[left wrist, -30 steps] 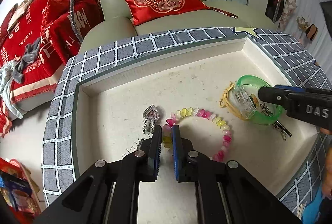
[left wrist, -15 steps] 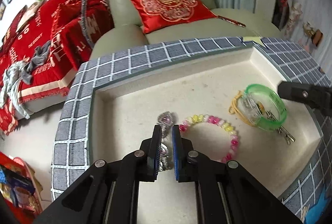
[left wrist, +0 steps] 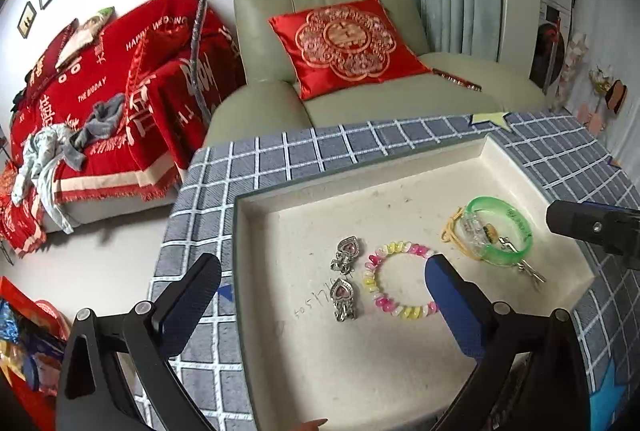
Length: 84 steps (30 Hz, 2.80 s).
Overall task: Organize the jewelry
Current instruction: 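Move both tools back over the tablecloth toward the remaining hair clips, then grasp the tan rabbit-ear hair pin with the right tool while the left tool grasps the black claw clip, then carry the hair pin and claw clip over the tray with both tools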
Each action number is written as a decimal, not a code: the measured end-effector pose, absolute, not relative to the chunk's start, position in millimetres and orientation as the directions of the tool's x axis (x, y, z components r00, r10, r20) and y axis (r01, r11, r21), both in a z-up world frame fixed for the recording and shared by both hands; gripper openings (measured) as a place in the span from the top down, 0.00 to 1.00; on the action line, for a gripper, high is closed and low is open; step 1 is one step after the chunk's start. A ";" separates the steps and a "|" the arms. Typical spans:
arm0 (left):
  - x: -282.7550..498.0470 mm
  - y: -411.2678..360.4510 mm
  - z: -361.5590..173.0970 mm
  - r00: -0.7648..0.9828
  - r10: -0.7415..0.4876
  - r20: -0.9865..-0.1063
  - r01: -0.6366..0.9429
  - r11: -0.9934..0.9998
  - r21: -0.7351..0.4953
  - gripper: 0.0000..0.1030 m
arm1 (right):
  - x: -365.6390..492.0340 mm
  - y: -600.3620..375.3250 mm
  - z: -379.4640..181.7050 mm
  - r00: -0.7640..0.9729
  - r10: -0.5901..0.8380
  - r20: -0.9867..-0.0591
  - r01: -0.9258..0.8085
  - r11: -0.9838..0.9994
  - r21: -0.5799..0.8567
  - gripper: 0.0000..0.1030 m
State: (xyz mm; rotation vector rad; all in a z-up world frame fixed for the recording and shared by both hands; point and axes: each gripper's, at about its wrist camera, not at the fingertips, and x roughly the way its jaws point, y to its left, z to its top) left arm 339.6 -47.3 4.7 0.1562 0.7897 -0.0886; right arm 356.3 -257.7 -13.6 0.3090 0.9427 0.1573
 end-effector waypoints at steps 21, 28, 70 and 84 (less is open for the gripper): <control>213.4 -26.0 8.6 0.606 -0.162 -0.779 0.231 0.973 -0.022 0.00 | 248.5 -278.6 1.2 0.572 0.246 -0.783 -0.013 0.957 0.291 0.00; 164.9 -24.6 -10.5 0.556 -0.241 -0.796 0.238 0.963 -0.125 0.00 | 212.2 -282.9 -26.5 0.496 0.236 -0.836 0.019 0.959 0.282 0.00; 121.3 -90.7 -48.9 0.531 -0.196 -0.824 0.294 0.955 -0.037 0.59 | 183.2 -228.6 -71.2 0.423 0.060 -0.904 -0.110 0.994 0.014 0.84; 119.7 -74.2 -33.5 0.517 -0.325 -0.792 0.323 0.931 -0.171 0.79 | 174.1 -244.9 -60.3 0.452 0.119 -0.884 -0.070 0.993 0.098 0.90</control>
